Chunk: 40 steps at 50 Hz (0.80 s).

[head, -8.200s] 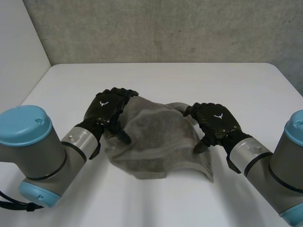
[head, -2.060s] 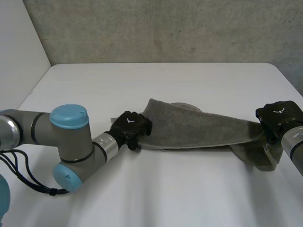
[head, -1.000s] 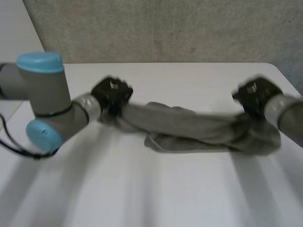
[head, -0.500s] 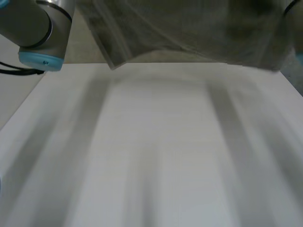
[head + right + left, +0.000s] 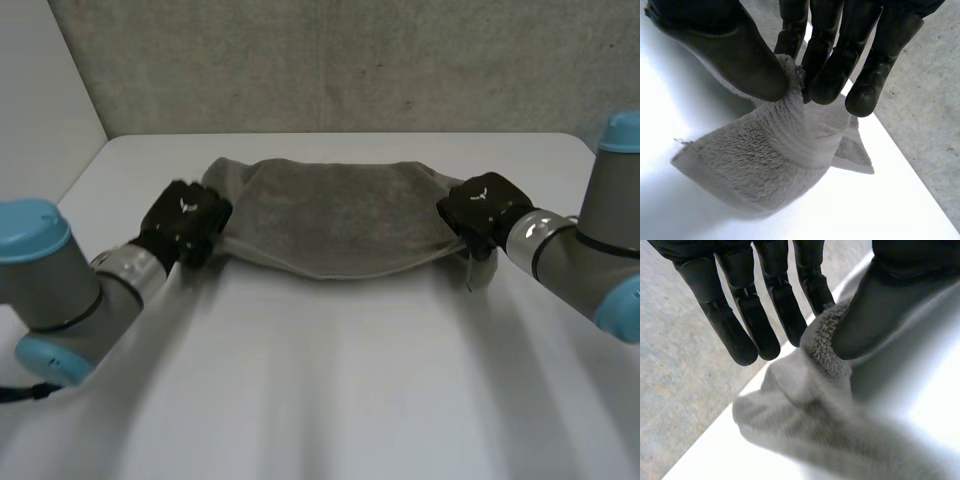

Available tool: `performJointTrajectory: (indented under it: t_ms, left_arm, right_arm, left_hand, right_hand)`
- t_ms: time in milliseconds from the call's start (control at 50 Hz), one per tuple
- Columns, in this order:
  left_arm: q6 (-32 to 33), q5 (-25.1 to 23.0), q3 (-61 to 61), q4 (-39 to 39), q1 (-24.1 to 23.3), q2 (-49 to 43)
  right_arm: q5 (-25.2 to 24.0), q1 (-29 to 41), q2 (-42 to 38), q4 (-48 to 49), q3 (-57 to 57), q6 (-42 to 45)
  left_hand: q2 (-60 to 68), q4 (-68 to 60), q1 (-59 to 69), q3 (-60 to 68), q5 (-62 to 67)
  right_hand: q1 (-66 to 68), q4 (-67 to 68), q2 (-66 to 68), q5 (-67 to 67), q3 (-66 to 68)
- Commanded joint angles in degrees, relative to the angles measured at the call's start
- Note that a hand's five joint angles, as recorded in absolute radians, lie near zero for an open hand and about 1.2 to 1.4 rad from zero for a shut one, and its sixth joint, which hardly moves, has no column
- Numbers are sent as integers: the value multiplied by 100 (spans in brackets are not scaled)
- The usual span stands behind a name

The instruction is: Fold the towel.

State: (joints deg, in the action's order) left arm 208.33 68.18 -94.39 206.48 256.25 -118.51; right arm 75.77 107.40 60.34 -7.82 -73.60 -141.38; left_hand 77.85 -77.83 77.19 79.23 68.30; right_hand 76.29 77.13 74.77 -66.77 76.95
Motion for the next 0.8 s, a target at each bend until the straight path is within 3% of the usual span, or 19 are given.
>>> performJointTrajectory:
  t_ms: [20, 140, 280, 560, 620, 800]
  left_arm:
    - [770, -200, -834, -37, 319, 608]
    - [770, -306, -1203, -2, 329, 1162]
    - [770, -297, -1239, 42, 311, 1181]
    - [806, 80, -536, 235, 197, -225]
    - [805, 142, -536, 253, 206, -278]
    - [797, 151, -527, 244, 214, -374]
  right_arm:
    - [95, -18, 855, -26, -848, -47]
    - [149, -184, 1540, -166, -1322, -30]
    - [175, -325, 1612, -615, -1508, -21]
    - [544, -281, 1111, 325, -1816, -276]
    - [544, -272, 1102, 343, -1833, -285]
    - [553, -299, 1094, 492, -1895, -504]
  left_hand:
    - [215, -217, 281, 77, 170]
    - [215, -217, 281, 77, 170]
    - [215, -217, 281, 77, 170]
    - [215, -217, 281, 77, 170]
    - [-905, 902, -838, -1042, -949]
    - [-1852, 1849, -1786, -1989, -1897]
  right_hand:
    - [371, 287, 523, -323, 305]
    - [371, 287, 523, -323, 305]
    - [371, 287, 523, -323, 305]
    - [371, 287, 523, -323, 305]
    - [371, 287, 523, -323, 305]
    - [371, 287, 523, -323, 305]
